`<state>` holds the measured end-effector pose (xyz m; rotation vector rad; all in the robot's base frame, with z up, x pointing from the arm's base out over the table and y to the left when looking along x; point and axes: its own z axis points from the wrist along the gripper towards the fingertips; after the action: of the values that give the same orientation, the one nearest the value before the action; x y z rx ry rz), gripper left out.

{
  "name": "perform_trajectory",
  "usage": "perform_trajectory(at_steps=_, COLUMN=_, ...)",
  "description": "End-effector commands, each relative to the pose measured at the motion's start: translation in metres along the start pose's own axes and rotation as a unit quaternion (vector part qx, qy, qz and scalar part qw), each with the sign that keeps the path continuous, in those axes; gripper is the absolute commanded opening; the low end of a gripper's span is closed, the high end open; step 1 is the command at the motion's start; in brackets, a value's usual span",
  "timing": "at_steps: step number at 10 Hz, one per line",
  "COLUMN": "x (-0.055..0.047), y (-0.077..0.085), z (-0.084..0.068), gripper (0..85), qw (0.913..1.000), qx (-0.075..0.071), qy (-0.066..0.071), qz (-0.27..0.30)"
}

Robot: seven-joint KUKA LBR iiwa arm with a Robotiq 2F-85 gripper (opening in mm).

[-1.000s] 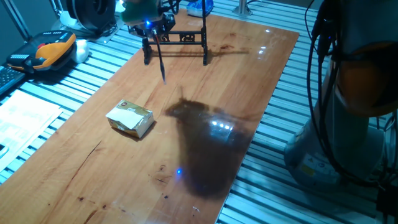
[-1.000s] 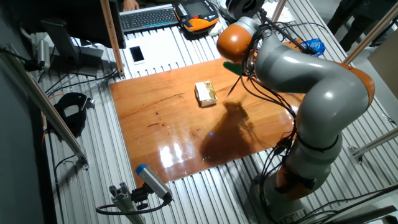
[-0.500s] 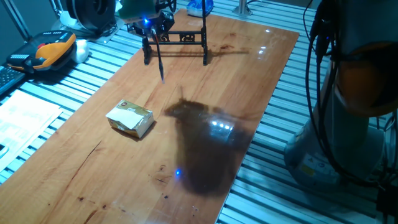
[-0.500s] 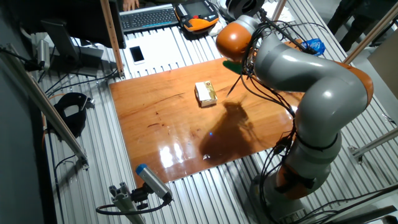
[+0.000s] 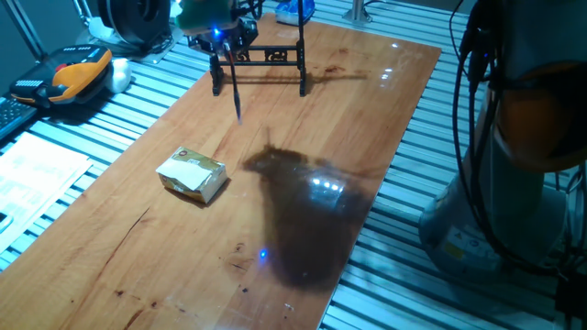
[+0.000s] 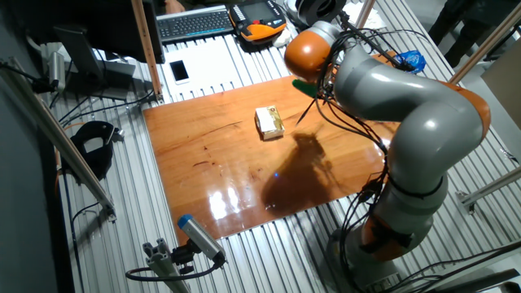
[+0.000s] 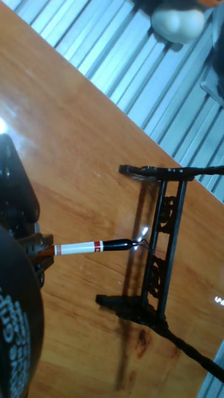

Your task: Place the brush on the pen rack

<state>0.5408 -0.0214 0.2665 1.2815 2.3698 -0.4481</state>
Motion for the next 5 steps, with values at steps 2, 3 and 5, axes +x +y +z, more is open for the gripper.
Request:
perform_trajectory(at_steps=2, x=0.0000, y=0.0001, z=0.0000, gripper=0.0, qw=0.9995, qx=0.017, qy=-0.023, qz=0.013)
perform_trajectory(at_steps=3, x=0.0000, y=0.0001, z=0.0000, gripper=0.0, qw=0.9991, qx=0.021, qy=-0.029, qz=0.021)
perform_trajectory(at_steps=5, x=0.0000, y=0.0001, z=0.0000, gripper=0.0, qw=0.9986, qx=0.025, qy=-0.034, qz=0.031)
